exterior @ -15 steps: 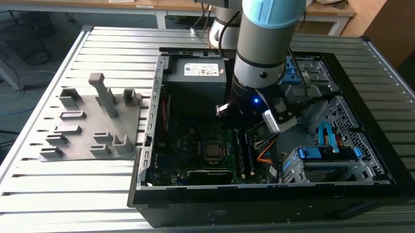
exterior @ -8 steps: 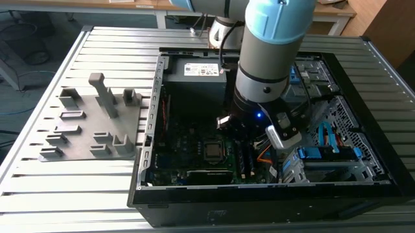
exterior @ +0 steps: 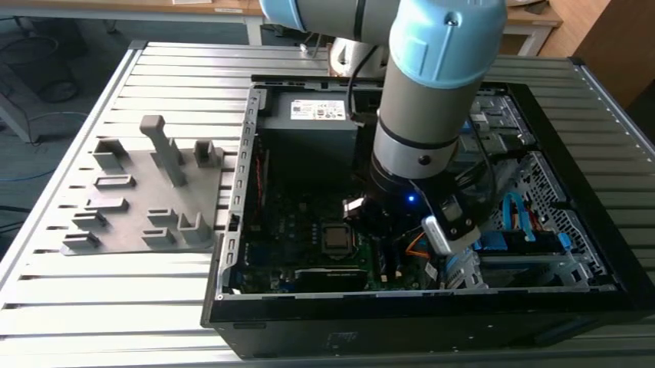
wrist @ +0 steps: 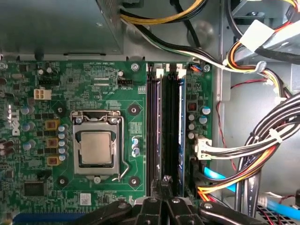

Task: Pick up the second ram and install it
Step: 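Press down the second ram until it locks into place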

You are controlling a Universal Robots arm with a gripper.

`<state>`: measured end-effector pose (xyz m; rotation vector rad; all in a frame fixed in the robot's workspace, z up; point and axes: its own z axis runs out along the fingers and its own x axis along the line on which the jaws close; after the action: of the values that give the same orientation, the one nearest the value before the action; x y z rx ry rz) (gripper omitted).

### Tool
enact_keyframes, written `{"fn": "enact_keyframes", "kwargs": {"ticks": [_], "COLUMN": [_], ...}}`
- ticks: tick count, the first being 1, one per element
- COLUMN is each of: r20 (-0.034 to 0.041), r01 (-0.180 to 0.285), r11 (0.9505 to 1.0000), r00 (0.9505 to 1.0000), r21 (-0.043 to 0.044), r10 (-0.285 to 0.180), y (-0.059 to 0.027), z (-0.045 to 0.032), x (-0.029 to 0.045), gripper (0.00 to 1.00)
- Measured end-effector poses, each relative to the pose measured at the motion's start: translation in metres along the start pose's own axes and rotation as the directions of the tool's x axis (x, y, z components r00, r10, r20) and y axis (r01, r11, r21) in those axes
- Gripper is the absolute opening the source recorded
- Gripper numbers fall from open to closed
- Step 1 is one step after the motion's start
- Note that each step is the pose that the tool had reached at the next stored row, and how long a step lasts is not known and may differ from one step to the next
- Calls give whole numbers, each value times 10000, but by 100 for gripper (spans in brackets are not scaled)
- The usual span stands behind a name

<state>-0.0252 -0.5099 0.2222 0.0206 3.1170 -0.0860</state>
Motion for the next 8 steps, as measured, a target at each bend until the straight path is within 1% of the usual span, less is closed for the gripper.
{"fn": "enact_keyframes", "kwargs": {"ticks": [4,8], "r20": [-6,-7], "r01": [2,2], "r11": [10000,10000], "r00": [10000,10000], "r21": [15,9], "r10": [-2,-2], "y": [-1,0], "z": [32,70], "x": [1,2], "gripper": [10,10]}}
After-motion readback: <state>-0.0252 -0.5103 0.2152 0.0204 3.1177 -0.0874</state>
